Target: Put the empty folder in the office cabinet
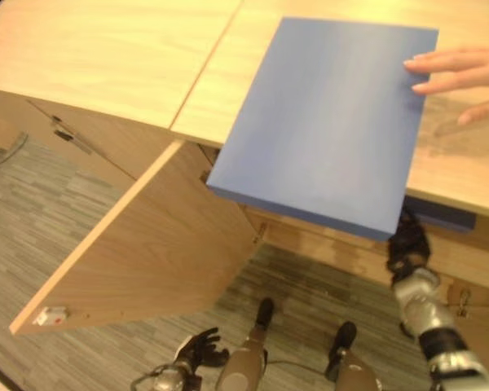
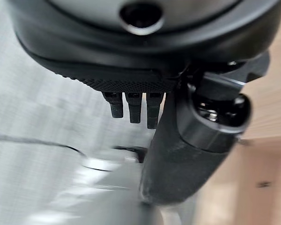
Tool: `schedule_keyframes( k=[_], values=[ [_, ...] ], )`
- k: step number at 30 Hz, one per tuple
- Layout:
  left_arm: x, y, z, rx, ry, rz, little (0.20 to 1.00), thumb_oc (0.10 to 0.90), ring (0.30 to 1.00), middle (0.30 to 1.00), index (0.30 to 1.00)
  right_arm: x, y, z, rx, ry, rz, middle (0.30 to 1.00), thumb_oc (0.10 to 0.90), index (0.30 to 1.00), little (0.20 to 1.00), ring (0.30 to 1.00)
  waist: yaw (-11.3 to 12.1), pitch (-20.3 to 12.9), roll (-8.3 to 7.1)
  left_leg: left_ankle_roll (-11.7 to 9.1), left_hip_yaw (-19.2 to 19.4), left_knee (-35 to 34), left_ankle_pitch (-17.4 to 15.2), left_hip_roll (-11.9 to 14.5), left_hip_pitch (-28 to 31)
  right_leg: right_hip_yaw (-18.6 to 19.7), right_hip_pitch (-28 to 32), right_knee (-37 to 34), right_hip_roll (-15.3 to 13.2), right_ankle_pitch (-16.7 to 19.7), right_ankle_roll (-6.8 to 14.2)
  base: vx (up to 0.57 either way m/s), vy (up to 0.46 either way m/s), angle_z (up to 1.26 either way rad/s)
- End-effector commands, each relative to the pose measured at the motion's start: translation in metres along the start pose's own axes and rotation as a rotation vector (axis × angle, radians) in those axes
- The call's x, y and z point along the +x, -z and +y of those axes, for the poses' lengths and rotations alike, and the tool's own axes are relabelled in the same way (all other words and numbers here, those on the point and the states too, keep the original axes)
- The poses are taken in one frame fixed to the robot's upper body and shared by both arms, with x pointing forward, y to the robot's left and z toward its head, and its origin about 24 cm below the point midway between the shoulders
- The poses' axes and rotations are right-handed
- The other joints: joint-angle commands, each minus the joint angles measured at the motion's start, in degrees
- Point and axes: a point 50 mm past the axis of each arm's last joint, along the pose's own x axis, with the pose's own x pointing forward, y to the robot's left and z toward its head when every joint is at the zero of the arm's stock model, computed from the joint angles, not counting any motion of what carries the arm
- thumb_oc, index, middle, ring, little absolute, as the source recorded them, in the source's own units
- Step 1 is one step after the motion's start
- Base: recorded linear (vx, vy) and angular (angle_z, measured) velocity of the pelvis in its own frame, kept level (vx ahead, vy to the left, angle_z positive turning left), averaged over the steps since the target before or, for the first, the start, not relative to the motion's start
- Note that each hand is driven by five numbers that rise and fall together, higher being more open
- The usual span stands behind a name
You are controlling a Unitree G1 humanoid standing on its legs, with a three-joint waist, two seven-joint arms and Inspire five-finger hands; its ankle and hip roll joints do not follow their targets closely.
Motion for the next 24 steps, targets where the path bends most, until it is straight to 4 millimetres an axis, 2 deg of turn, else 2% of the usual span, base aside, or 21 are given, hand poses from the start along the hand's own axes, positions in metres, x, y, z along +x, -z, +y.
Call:
schedule_keyframes(
  k=[1, 2, 6, 9, 10, 14, 17, 18, 19, 20, 21, 24],
  values=[
    [-0.003, 0.023, -0.012, -0.003, 0.020, 0.071, 0.900, 0.800, 0.900, 0.900, 0.900, 0.002, -0.037, 0.025, -0.074, -0.185, -0.190, 0.900, 0.800, 0.900, 0.900, 0.900, -1.82, -7.46, -4.06, -2.86, 5.75, -1.39, -4.83, 1.41, 7.25, 5.73, 5.32, -0.63, -3.25, -0.06, 4.57, 0.04, 0.008, -0.37],
    [-0.004, 0.024, -0.012, -0.004, 0.020, 0.072, 0.900, 0.800, 0.900, 0.900, 0.900, 0.002, -0.036, 0.025, -0.074, -0.185, -0.189, 0.900, 0.800, 0.900, 0.900, 0.900, -1.67, -7.40, -4.06, -2.86, 5.97, -1.39, -4.91, 1.47, 7.47, 5.92, 5.50, -0.83, -3.17, 0.07, 4.57, 0.04, 0.010, -0.53],
    [-0.004, 0.029, -0.014, -0.060, 0.003, 0.093, 0.900, 0.800, 0.900, 0.900, 0.900, -0.012, -0.010, 0.034, -0.098, -0.272, -0.094, 0.900, 0.800, 0.900, 0.900, 0.900, -4.40, -9.35, -5.15, -2.51, 9.96, -1.39, -6.27, 2.19, 10.85, 9.75, 6.87, -3.91, -2.41, 1.86, 4.99, 0.03, 0.001, -0.60],
    [-0.004, 0.031, -0.016, -0.091, -0.002, 0.096, 0.900, 0.800, 0.900, 0.900, 0.900, -0.022, 0.002, 0.038, -0.129, -0.336, -0.040, 0.900, 0.800, 0.900, 0.900, 0.900, -5.68, -10.67, -5.56, -2.33, 12.24, -1.39, -7.02, 2.53, 13.03, 11.71, 7.81, -5.07, -2.09, 2.44, 5.25, 0.04, -0.015, -0.49],
    [-0.004, 0.032, -0.018, -0.100, 0.001, 0.100, 0.900, 0.800, 0.900, 0.900, 0.900, -0.029, 0.011, 0.036, -0.128, -0.355, 0.001, 0.900, 0.800, 0.900, 0.900, 0.900, -6.31, -11.32, -5.63, -2.19, 12.97, -1.39, -7.26, 2.66, 13.86, 12.50, 8.19, -5.13, -1.99, 2.48, 5.24, 0.02, -0.025, -0.52],
    [-0.004, 0.030, -0.020, -0.103, 0.002, 0.089, 0.900, 0.800, 0.900, 0.900, 0.900, -0.037, 0.024, 0.030, -0.161, -0.357, 0.059, 0.900, 0.800, 0.900, 0.900, 0.900, -6.95, -11.99, -5.67, -1.98, 13.47, -1.39, -7.57, 2.74, 15.10, 13.00, 9.05, -5.16, -1.89, 2.28, 5.16, -0.02, -0.034, -0.27],
    [-0.002, 0.023, -0.020, -0.082, -0.001, 0.047, 0.900, 0.800, 0.900, 0.900, 0.900, -0.044, 0.039, 0.012, -0.336, -0.326, 0.123, 0.900, 0.800, 0.900, 0.900, 0.900, -7.41, -12.69, -5.74, -1.90, 13.70, -1.39, -7.66, 2.91, 15.88, 13.22, 9.84, -5.34, -1.89, 2.16, 5.15, -0.04, -0.047, -0.05],
    [-0.003, 0.023, -0.020, -0.082, -0.001, 0.047, 0.900, 0.800, 0.900, 0.900, 0.900, -0.045, 0.040, 0.012, -0.337, -0.325, 0.123, 0.900, 0.800, 0.900, 0.900, 0.900, -7.41, -12.69, -5.74, -1.90, 13.69, -1.39, -7.68, 2.91, 15.91, 13.21, 9.88, -5.36, -1.88, 2.16, 5.15, -0.04, -0.067, 0.01],
    [0.002, -0.013, -0.008, 0.007, -0.043, -0.108, 0.900, 0.800, 0.900, 0.900, 0.900, -0.053, 0.058, -0.017, -0.586, -0.244, 0.206, 0.900, 0.800, 0.900, 0.900, 0.900, -7.40, -13.29, -5.54, -1.97, 13.41, -1.39, -7.60, 3.11, 16.49, 13.13, 11.01, -5.89, -1.83, 1.91, 5.13, -0.03, -0.056, 0.02],
    [0.001, -0.012, -0.008, 0.007, -0.043, -0.107, 0.900, 0.800, 0.900, 0.900, 0.900, -0.053, 0.059, -0.017, -0.586, -0.244, 0.206, 0.900, 0.800, 0.900, 0.900, 0.900, -7.42, -13.24, -5.57, -1.98, 13.39, -1.39, -7.63, 3.12, 16.58, 13.10, 11.13, -5.92, -1.81, 1.89, 5.13, -0.05, -0.073, 0.10],
    [0.002, -0.037, 0.005, 0.053, -0.095, -0.205, 0.900, 0.800, 0.900, 0.900, 0.900, -0.061, 0.070, -0.033, -0.599, -0.179, 0.266, 0.900, 0.800, 0.900, 0.900, 0.900, -7.44, -13.42, -5.46, -2.05, 13.11, -1.39, -7.39, 3.16, 16.62, 12.96, 11.50, -5.98, -1.72, 1.75, 5.09, -0.05, -0.031, 0.13],
    [-0.008, -0.110, 0.033, 0.178, -0.240, -0.482, 0.900, 0.800, 0.900, 0.900, 0.900, -0.078, 0.090, -0.063, -0.645, -0.036, 0.367, 0.900, 0.800, 0.900, 0.900, 0.900, -7.51, -13.15, -5.59, -2.35, 11.67, -1.39, -6.23, 3.24, 16.09, 11.83, 12.61, -5.95, -1.81, 1.56, 4.96, -0.08, -0.054, 0.15]
  ],
)
